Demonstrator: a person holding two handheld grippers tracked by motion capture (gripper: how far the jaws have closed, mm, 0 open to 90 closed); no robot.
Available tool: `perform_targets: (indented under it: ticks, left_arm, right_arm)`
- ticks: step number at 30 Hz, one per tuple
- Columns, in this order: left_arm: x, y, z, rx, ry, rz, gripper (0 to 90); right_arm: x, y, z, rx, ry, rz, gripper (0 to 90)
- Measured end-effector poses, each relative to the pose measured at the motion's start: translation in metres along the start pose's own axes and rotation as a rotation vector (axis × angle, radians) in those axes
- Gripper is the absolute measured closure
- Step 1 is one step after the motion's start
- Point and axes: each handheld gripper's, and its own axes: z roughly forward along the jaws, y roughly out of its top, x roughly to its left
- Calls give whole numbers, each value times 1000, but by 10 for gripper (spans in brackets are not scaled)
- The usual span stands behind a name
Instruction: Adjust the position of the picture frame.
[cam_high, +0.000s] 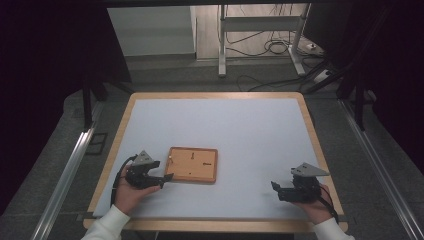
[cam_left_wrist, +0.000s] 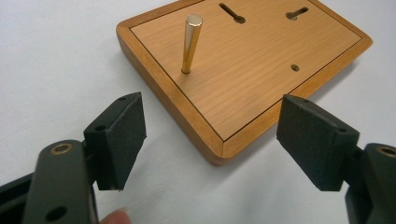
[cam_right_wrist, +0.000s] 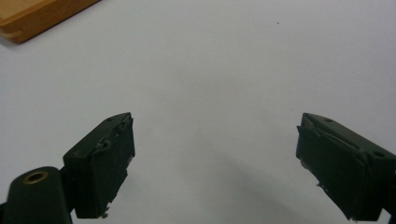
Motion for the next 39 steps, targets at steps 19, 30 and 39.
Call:
perform_targets:
  ticks: [19, 30, 39]
  left_arm:
    - [1, 0, -2, 0, 6, 5, 239]
    - [0, 0, -2, 4, 12, 3, 240]
    - [-4, 5, -2, -7, 25, 15, 244]
  right_arm:
    - [5, -4, 7, 47, -14, -24, 122]
    - [8, -5, 8, 53, -23, -38, 122]
    - [8, -4, 8, 57, -32, -45, 122]
